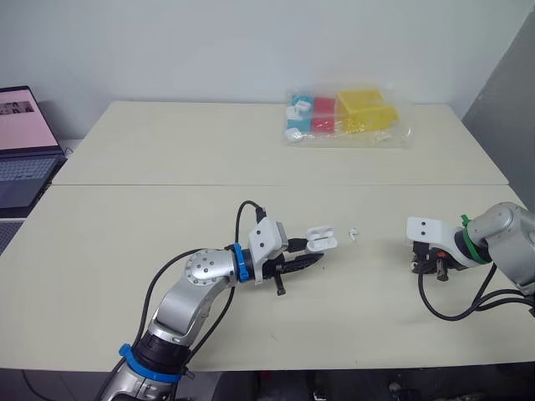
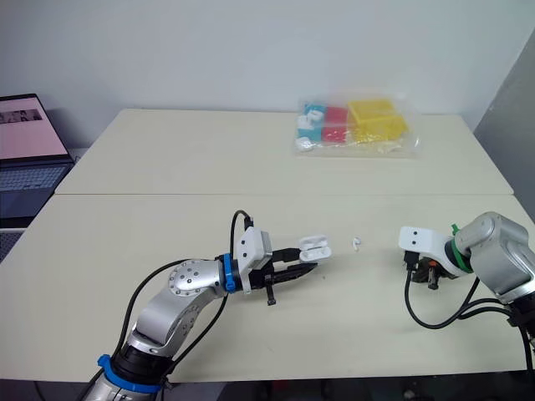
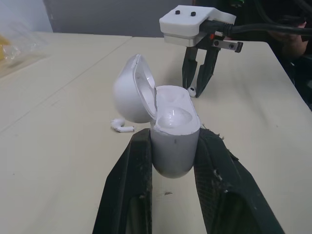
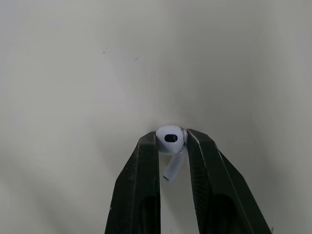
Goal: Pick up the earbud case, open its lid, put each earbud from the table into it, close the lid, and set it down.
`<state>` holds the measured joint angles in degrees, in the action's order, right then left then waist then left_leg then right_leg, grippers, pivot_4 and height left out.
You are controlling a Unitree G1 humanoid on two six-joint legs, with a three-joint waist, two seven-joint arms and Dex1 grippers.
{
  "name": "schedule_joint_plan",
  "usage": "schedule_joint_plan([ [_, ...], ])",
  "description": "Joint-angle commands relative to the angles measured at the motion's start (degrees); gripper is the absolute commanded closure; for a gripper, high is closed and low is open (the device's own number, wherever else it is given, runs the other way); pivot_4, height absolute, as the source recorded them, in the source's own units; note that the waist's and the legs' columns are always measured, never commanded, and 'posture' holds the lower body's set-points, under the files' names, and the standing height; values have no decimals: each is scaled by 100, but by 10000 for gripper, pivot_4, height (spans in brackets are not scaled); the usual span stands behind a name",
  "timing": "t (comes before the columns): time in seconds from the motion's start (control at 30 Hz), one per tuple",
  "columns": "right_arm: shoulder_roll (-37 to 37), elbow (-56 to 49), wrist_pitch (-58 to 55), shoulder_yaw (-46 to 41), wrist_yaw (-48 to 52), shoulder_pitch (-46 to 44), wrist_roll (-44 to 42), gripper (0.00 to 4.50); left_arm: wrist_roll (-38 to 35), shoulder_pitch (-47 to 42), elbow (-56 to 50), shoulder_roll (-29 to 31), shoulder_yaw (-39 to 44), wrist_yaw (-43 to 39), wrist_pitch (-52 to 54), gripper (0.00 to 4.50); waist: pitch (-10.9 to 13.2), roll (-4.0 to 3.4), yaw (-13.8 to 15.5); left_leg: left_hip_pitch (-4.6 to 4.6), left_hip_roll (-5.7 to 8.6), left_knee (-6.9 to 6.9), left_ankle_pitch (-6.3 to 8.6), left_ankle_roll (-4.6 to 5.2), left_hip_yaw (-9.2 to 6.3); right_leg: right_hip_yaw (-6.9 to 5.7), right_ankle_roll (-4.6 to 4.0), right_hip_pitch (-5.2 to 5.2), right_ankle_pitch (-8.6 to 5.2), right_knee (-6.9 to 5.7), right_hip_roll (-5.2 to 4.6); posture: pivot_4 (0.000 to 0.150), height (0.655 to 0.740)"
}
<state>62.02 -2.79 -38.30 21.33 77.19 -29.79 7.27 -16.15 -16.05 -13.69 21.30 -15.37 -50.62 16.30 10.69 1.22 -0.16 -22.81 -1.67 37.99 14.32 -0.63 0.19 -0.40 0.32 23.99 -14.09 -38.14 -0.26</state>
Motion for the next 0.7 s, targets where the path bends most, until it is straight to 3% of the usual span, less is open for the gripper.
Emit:
schedule_joint_plan([
  [0.03, 37, -130, 105, -151, -12, -49, -42, 40737, -2, -39, -104, 6, 26, 0, -141, 37030, 0, 0, 0, 0, 0, 0, 0, 0, 1, 0, 0, 0, 0, 0, 0, 1500, 7400],
  [0.2, -3, -175, 658, -801, -66, -362, -502, 40737, -37, -65, -70, -7, 100, 35, -158, 37030, 0, -1, -5, -1, 0, -1, 0, 0, 0, 3, -1, 5, 0, -3, 1, 1500, 7400],
  [0.4, -343, -682, 1007, -2039, -162, -258, -1684, 40737, -118, -154, -7, -46, 200, 79, -118, 37030, 0, 0, 9, -6, -1, -2, 0, 0, -3, 2, -1, 1, 0, 2, 2, 1500, 7400],
  [0.53, -1628, -1584, 470, -3325, -1239, 21, -3078, 40737, -157, -362, 95, -109, 282, 143, -44, 37030, 0, 0, 8, -6, -1, -1, 0, 0, -7, 6, -2, -2, 1, 0, 2, 1500, 7400],
  [0.7, -2653, -2826, -300, -3560, -2562, 561, -3818, 40737, -255, -567, 102, -143, 374, 184, 129, 37030, -1, -2, 11, -4, -4, 1, -1, -1, -15, 2, -3, -7, 1, -6, 2, 1500, 7400],
])
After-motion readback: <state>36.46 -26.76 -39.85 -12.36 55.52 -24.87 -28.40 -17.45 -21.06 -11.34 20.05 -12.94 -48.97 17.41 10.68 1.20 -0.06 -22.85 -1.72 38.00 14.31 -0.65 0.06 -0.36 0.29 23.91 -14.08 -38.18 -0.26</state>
